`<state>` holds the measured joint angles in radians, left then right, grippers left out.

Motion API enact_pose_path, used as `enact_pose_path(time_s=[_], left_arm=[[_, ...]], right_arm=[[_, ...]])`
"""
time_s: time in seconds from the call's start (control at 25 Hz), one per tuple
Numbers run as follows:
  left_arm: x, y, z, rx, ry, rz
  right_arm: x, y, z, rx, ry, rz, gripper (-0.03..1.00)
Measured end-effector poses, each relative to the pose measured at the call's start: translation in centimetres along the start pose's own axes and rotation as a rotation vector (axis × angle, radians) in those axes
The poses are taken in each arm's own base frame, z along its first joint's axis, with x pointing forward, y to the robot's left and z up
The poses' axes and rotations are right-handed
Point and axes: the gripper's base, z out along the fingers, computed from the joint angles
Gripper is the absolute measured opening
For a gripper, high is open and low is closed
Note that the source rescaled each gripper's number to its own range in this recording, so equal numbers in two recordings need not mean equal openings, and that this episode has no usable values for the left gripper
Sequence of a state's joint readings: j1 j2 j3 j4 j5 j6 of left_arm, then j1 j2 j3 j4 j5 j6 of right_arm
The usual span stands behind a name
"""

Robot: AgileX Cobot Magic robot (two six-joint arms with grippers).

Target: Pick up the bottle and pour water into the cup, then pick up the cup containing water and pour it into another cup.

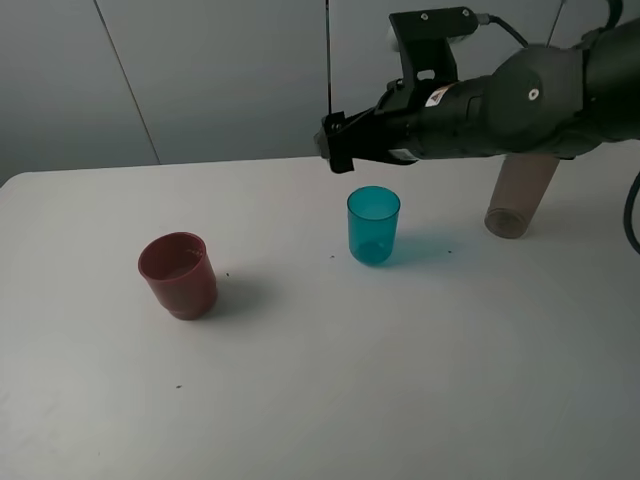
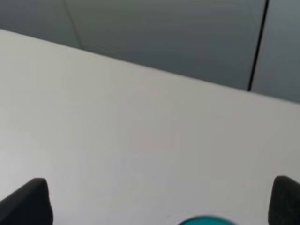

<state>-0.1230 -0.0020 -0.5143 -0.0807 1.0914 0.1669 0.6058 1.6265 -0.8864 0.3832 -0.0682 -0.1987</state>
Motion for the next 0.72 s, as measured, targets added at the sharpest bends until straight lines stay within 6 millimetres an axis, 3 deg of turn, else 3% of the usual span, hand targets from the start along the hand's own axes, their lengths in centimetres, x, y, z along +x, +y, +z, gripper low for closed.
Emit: enact_pose_path(time_s=[0.2,0.44,0.56,0.72], left_arm=[[0.0,0.0,0.0,0.0,0.0,0.0],[0.0,0.0,0.0,0.0,0.0,0.0],[0.0,0.0,0.0,0.0,0.0,0.0],[0.0,0.0,0.0,0.0,0.0,0.0]], right_arm=[[0.1,-1.0,-3.2,0.002,0.223,0.139,0.99],[1.4,-6.9,-7.1,0.211,0.502,0.291,0.99],[0.6,-8.7,-11.1,0.28,0.491,0.326,0.99],[-0.8,-8.4,-17.3,0.328,0.342,0.308,1.0]])
